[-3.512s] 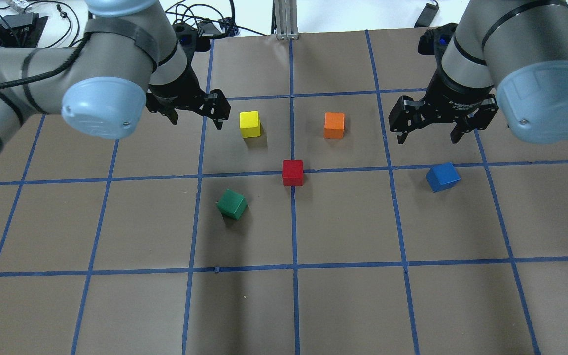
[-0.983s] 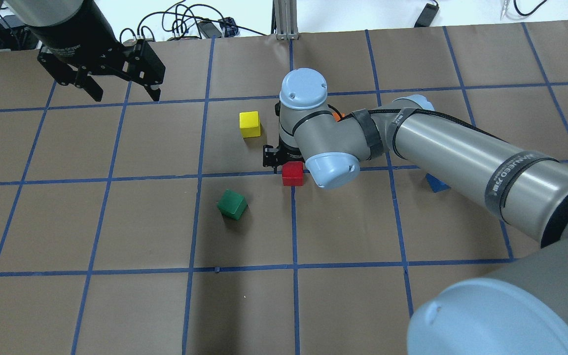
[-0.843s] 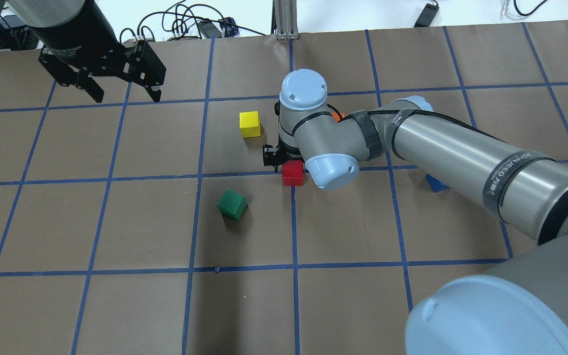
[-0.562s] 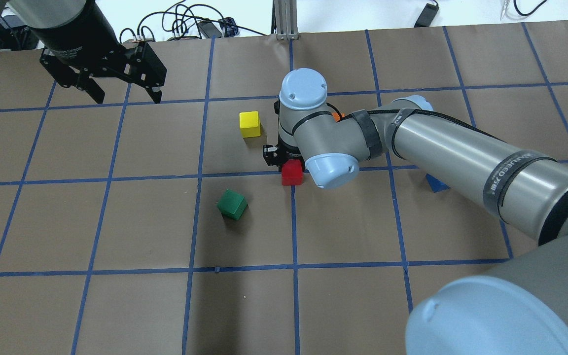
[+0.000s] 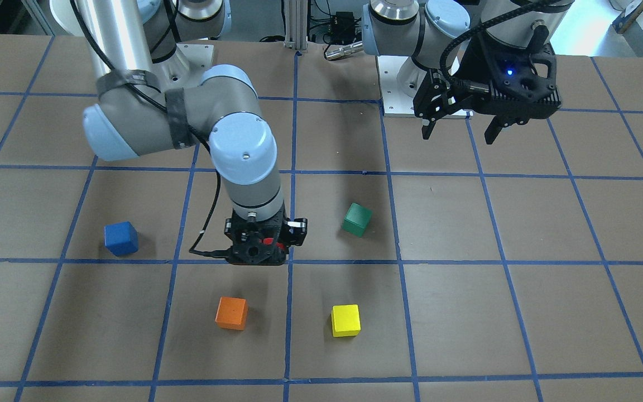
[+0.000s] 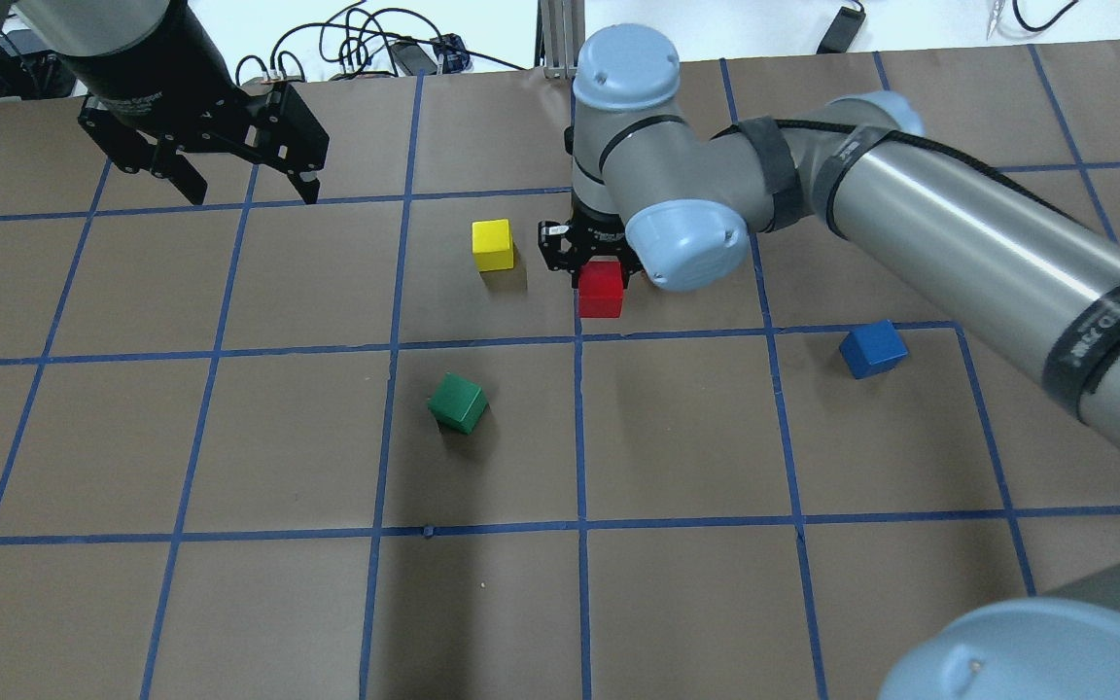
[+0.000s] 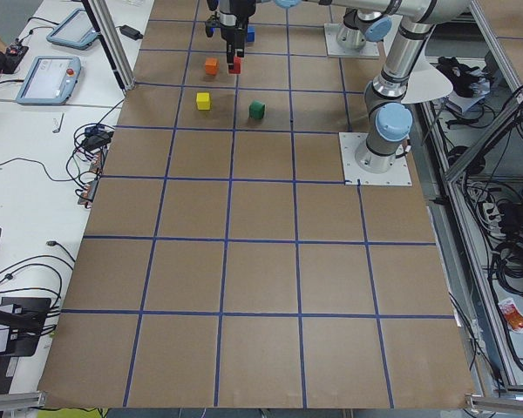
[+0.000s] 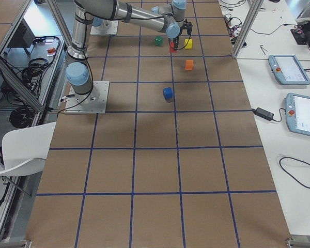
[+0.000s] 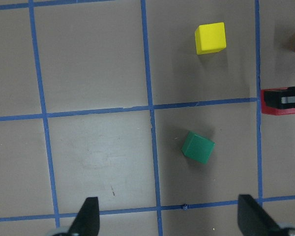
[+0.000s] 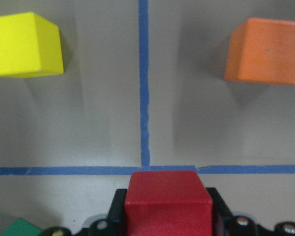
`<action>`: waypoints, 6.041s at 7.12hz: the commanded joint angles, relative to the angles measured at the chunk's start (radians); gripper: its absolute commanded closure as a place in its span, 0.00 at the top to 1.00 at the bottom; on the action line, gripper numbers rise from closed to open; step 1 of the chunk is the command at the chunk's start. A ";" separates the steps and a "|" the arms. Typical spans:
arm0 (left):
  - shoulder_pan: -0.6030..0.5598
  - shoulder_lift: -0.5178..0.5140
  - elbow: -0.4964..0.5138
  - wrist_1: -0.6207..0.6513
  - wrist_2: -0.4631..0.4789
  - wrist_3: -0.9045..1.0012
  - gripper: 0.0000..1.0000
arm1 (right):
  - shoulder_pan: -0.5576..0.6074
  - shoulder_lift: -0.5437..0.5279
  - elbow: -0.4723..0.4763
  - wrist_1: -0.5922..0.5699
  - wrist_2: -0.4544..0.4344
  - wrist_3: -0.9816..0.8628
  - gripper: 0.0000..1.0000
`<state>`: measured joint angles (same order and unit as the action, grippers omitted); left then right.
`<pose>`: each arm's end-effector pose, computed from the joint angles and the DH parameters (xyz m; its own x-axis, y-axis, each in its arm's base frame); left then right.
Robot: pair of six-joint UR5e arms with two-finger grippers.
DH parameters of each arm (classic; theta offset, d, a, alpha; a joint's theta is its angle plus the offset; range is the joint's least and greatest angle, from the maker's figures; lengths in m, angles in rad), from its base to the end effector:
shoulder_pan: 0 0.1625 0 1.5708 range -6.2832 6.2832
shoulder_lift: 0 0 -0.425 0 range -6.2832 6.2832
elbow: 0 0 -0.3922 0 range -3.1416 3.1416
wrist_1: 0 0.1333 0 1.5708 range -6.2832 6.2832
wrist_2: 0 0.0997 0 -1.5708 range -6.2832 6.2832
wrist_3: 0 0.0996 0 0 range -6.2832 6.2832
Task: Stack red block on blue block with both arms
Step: 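Carry the red cube with the right gripper over the blue cube, then lower the red cube onto the blue cube with the right gripper, then open the right gripper and lift it off the stacked cubes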
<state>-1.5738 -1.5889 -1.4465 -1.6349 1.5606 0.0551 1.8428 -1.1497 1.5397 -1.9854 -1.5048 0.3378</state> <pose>-0.1358 -0.5011 0.5337 -0.9983 0.0584 0.0079 0.0581 0.9974 -0.0426 0.3063 -0.5775 0.3044 -0.9954 0.0647 -0.0704 0.0650 0.9979 -0.0014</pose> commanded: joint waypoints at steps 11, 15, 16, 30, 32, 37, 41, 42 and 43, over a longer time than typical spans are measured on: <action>-0.002 -0.003 0.000 0.000 -0.002 -0.001 1.00 | -0.499 -0.294 0.350 -0.042 -0.081 -0.775 0.00; -0.002 -0.003 0.000 0.000 -0.002 -0.001 1.00 | -0.499 -0.240 0.352 -0.082 -0.052 -0.775 0.00; -0.002 -0.002 0.000 0.000 -0.002 -0.001 1.00 | -0.499 -0.220 0.355 -0.117 -0.043 -0.775 0.00; -0.002 0.001 -0.002 0.001 0.006 0.002 1.00 | -0.505 -0.203 0.441 -0.225 -0.060 -0.787 0.79; -0.002 -0.002 0.002 0.001 0.004 0.002 1.00 | -0.507 -0.205 0.444 -0.224 -0.061 -0.786 0.84; -0.002 0.000 0.002 0.001 0.004 0.002 1.00 | -0.501 -0.329 0.170 0.224 -0.058 -0.685 1.00; -0.002 0.000 0.000 0.003 0.006 0.002 1.00 | -0.372 -0.360 0.028 0.397 -0.058 -0.502 1.00; -0.002 0.000 0.000 0.003 0.004 0.002 1.00 | -0.360 -0.367 0.026 0.387 -0.093 -0.473 1.00; -0.002 0.000 0.000 0.003 0.004 0.002 1.00 | -0.347 -0.370 0.037 0.402 -0.113 -0.449 1.00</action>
<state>-1.5754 -1.5895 -1.4461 -1.6322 1.5650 0.0568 1.4736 -1.5169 1.5699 -1.5859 -1.5920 -0.1419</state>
